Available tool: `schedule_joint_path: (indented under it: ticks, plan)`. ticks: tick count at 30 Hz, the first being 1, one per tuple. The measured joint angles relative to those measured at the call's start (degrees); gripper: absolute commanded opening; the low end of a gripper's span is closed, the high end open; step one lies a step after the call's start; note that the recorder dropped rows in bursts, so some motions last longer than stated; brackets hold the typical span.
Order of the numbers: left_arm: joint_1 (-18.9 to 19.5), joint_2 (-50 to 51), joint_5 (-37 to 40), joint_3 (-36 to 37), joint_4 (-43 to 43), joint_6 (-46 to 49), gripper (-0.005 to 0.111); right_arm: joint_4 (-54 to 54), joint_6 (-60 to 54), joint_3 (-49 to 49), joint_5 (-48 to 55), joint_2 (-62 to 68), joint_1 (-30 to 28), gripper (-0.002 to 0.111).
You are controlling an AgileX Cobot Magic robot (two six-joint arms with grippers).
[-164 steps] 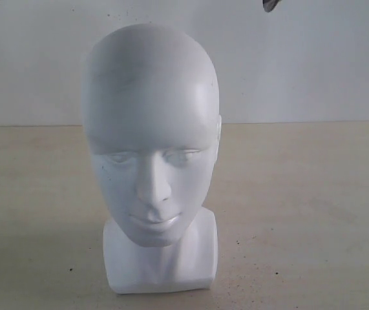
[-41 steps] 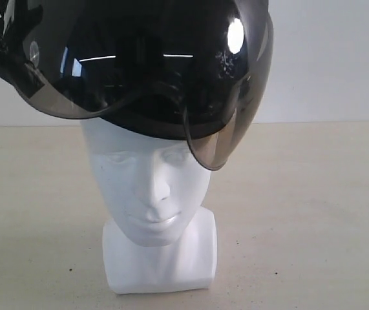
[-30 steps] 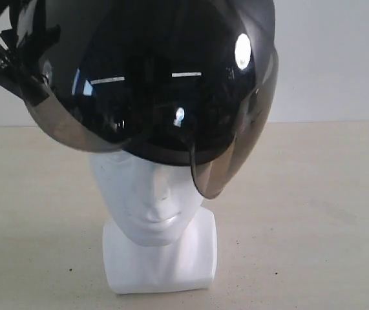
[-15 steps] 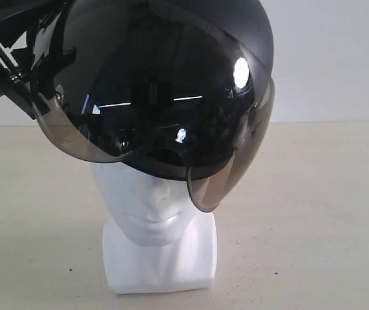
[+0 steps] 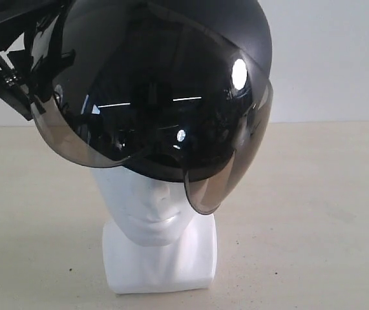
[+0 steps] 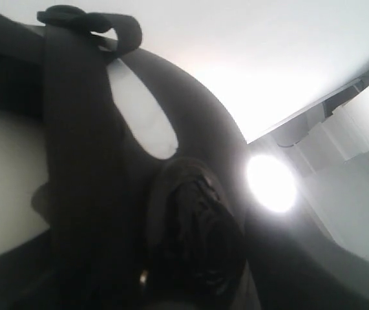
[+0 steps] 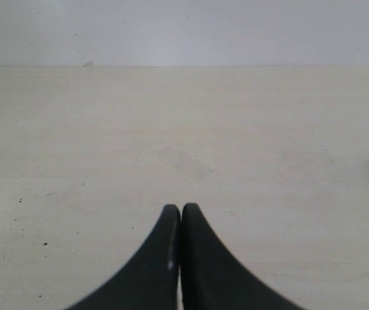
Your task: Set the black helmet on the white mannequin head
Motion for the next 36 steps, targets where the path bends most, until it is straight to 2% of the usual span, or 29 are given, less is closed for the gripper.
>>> schedule_joint_path:
  ticks: [5, 8, 10, 21, 25, 31, 36]
  plan:
    - [2.3, -0.3, 2.1, 1.9, 0.2, 1.9, 0.004, 0.0, 0.0, 0.0, 0.0, 0.0, 0.0, 0.0]
    - [5.2, 0.2, 12.8, 3.0, -1.9, 8.2, 0.004, 0.0, 0.0, 0.0, 0.0, 0.0, 0.0, 0.0]
    - [5.7, 0.4, 15.5, 3.7, -2.2, 10.0, 0.004, 0.0, 0.0, 0.0, 0.0, 0.0, 0.0, 0.0]
    - [6.3, 0.4, 18.6, 6.1, -2.0, 15.0, 0.004, 0.0, 0.0, 0.0, 0.0, 0.0, 0.0, 0.0]
    - [9.4, -0.3, 18.6, 9.0, -2.0, 15.6, 0.004, 0.0, 0.0, 0.0, 0.0, 0.0, 0.0, 0.0]
    - [16.2, -4.7, 18.8, 14.0, -1.1, 16.5, 0.004, 0.0, 0.0, 0.0, 0.0, 0.0, 0.0, 0.0]
    - [18.0, -8.4, 18.9, 14.6, 3.7, 14.0, 0.004, 0.0, 0.0, 0.0, 0.0, 0.0, 0.0, 0.0]
